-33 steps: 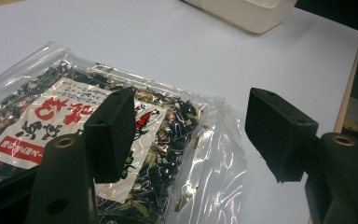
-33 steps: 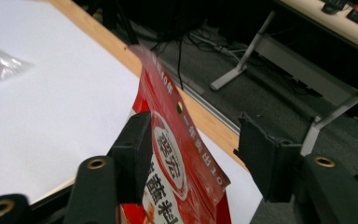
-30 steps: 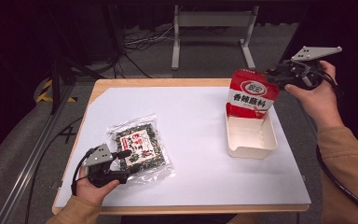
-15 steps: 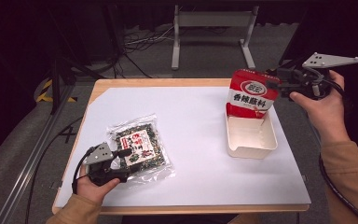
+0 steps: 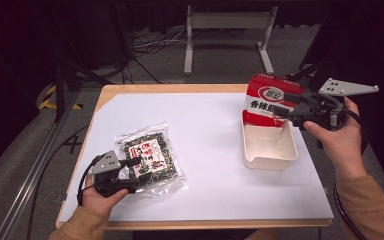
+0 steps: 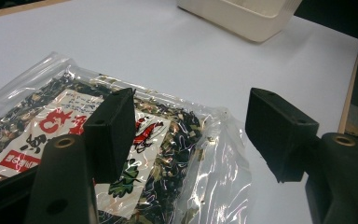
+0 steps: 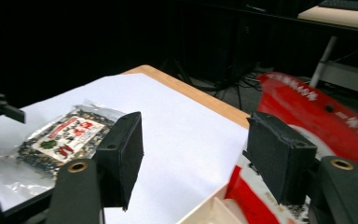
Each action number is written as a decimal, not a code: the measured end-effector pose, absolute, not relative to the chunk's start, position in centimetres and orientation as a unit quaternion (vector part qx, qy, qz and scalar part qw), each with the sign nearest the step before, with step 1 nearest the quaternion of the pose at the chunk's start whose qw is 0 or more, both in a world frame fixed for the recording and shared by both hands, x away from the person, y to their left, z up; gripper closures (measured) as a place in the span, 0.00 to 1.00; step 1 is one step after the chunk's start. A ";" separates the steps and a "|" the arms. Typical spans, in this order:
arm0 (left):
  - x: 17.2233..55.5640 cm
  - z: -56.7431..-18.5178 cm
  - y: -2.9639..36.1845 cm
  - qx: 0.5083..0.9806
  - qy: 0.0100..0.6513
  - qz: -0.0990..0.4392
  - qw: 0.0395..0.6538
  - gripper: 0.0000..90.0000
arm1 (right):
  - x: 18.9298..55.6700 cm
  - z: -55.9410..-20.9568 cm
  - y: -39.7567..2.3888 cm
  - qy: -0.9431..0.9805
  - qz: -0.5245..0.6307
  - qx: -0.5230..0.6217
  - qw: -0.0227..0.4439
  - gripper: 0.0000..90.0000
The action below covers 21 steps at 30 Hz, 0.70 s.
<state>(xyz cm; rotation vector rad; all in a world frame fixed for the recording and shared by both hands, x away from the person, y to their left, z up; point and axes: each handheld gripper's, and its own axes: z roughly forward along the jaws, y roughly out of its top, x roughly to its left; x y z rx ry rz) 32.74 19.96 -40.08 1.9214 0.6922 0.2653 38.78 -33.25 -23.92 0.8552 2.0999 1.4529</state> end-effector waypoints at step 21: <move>33.2 -38.7 21.0 0.791 0.314 0.132 0.509 0.35 | 36.5 -29.1 -31.1 0.755 0.556 0.297 0.179 0.38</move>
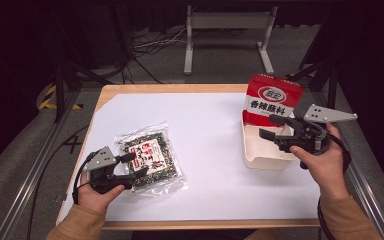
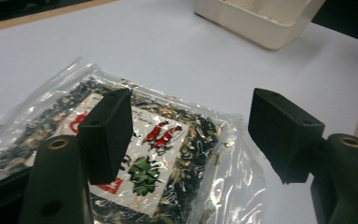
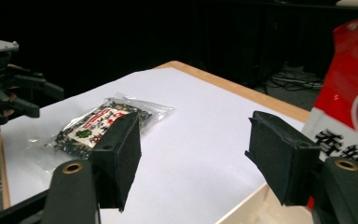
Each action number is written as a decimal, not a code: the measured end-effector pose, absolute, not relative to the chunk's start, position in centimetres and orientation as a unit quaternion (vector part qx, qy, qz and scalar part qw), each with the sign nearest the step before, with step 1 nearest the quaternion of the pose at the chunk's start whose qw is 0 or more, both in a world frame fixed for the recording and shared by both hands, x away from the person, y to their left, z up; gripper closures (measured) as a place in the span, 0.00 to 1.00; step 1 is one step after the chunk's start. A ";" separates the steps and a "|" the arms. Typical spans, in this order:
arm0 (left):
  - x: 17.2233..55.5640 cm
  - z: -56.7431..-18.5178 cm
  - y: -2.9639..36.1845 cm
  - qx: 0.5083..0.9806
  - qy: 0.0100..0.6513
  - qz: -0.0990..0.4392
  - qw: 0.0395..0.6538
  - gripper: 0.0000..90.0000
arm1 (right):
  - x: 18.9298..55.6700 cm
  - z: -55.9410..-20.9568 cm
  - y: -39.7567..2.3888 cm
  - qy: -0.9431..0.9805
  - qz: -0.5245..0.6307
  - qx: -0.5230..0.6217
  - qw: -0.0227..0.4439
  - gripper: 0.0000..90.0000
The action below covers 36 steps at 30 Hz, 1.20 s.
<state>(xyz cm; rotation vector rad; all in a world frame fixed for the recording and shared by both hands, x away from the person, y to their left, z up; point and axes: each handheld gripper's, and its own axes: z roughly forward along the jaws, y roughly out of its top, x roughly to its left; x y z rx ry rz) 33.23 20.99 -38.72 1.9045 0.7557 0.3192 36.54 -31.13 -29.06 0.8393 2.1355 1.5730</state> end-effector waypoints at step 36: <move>41.2 -38.6 25.5 0.768 0.443 0.144 0.440 0.28 | 36.8 -32.1 -29.7 0.781 0.532 0.284 0.166 0.38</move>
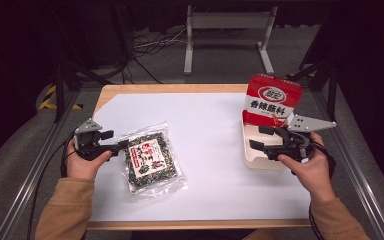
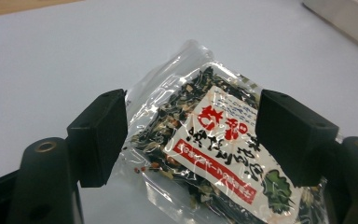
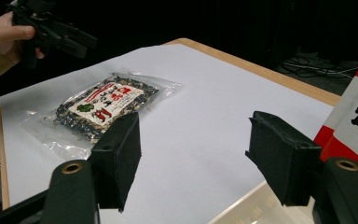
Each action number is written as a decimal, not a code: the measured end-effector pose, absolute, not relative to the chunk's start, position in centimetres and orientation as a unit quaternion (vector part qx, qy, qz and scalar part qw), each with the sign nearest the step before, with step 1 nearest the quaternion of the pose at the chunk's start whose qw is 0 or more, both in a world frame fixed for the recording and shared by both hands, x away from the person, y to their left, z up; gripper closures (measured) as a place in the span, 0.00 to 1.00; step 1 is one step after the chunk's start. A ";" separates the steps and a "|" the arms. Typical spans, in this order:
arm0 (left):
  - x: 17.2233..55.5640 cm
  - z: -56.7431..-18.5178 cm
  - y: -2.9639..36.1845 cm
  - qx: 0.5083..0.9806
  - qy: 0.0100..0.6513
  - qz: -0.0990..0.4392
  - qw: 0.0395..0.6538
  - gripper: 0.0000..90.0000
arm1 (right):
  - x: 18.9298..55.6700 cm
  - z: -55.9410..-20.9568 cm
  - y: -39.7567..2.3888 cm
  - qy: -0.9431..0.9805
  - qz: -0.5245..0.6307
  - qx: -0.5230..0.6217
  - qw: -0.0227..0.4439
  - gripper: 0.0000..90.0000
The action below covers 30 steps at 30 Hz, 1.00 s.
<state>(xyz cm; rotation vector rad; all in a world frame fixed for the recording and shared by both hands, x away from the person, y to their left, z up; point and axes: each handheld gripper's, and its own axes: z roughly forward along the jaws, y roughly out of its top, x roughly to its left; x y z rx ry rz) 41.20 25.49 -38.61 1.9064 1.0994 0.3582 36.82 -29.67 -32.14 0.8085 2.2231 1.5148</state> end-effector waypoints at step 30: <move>40.3 -41.9 26.8 0.762 0.496 0.117 0.399 0.33 | 36.9 -32.8 -28.5 0.791 0.527 0.270 0.156 0.38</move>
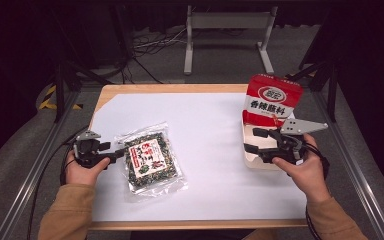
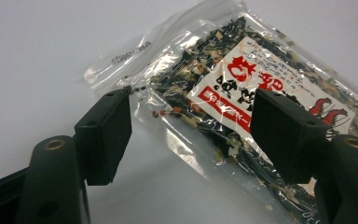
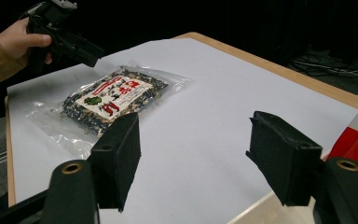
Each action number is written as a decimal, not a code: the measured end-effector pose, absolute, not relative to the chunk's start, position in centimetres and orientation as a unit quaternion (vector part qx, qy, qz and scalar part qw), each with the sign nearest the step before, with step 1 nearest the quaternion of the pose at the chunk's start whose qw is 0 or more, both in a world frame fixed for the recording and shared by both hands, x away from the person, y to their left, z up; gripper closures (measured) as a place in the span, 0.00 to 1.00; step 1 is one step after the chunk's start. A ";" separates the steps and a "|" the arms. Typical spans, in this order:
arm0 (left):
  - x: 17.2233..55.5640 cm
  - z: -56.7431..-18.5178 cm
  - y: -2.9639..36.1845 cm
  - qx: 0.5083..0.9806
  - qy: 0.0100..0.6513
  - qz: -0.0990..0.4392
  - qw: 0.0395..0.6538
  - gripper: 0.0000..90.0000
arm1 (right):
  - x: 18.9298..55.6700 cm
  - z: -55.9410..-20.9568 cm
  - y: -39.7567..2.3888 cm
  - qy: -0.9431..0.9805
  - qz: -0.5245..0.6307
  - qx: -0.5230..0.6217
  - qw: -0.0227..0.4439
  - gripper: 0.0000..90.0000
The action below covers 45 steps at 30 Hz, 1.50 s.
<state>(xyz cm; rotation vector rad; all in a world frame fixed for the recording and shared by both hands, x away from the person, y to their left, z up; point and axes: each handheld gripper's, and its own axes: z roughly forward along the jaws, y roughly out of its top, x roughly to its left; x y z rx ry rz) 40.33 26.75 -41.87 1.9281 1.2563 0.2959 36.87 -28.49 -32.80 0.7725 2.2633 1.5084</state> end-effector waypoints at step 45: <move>45.6 -45.1 25.2 0.748 0.534 0.096 0.381 0.52 | 36.6 -33.6 -28.3 0.792 0.525 0.276 0.146 0.36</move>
